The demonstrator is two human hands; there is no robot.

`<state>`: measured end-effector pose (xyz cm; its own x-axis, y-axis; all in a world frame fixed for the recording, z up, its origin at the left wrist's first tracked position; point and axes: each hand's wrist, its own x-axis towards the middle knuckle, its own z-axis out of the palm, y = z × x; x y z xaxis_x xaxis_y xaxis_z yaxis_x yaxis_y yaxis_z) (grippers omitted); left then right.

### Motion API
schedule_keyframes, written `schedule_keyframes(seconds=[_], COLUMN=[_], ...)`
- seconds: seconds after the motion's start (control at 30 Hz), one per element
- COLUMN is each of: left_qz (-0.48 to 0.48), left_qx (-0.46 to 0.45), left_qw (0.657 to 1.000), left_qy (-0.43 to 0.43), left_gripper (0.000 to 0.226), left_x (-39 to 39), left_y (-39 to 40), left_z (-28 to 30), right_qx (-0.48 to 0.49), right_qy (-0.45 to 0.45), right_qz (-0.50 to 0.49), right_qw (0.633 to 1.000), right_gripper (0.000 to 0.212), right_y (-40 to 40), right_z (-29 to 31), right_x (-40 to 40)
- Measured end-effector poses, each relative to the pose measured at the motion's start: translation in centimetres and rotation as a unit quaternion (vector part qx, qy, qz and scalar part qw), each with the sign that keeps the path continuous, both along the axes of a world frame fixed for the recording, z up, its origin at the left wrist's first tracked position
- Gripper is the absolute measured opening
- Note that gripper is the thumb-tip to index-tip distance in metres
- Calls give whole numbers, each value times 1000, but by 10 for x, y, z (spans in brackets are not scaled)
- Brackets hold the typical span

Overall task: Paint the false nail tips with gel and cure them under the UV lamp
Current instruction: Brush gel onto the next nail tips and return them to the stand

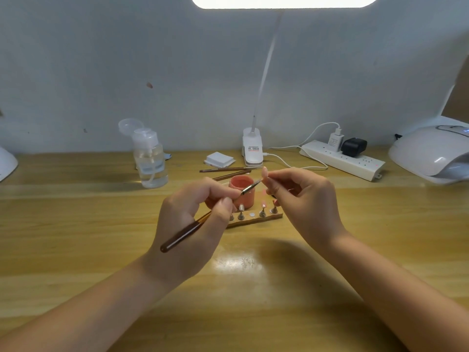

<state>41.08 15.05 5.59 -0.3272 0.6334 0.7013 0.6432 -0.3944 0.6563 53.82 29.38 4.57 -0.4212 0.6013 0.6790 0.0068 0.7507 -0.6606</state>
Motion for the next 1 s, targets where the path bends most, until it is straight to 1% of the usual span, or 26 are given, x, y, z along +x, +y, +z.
schedule_keyframes(seconds=[0.13, 0.23, 0.37, 0.43, 0.5, 0.6, 0.67, 0.7, 0.8, 0.9, 1.0], left_qz=[11, 2, -7, 0, 3, 2, -8, -6, 11, -3, -13], left_qx=[-9, -19, -12, -2, -3, -22, -22, -16, -5, -9, -22], left_qw=[1000, 1000, 1000, 1000, 1000, 1000, 1000, 1000, 999, 999, 999], left_qy=[6, 24, -10, -21, -12, 6, -13, -20, -44, -32, -25], left_gripper=[14, 15, 25, 22, 14, 16, 24, 24, 12, 18, 13], left_x=[3, 2, 1, 3, 4, 2, 0, 0, 0, 3, 2], left_y=[1, 2, -1, -1, 0, 1, -1, -1, 1, 2, 1], left_z=[3, 2, 1, 2, 4, 2, 0, -1, 1, 4, 3], right_qx=[6, 14, 2, 0, 3, -3, -18, -25, -24, -8, -3], right_qy=[-5, -12, -1, -1, -5, -2, 6, 8, -5, -6, -9], right_qz=[-2, -6, -3, 0, 6, 7, 6, 6, 18, 35, 34], right_qw=[1000, 1000, 1000, 1000, 1000, 1000, 1000, 1000, 1000, 999, 999], right_gripper=[17, 17, 14, 17, 17, 13, 12, 14, 15, 16, 17], right_y=[1, 2, 2, 2, 1, 0, 1, 2, 2, 0, 0], right_z=[1, -1, 0, 0, 0, -1, -1, -1, 0, 0, -1], right_x=[0, 0, 0, 0, 0, 0, 1, 1, 1, 0, 0])
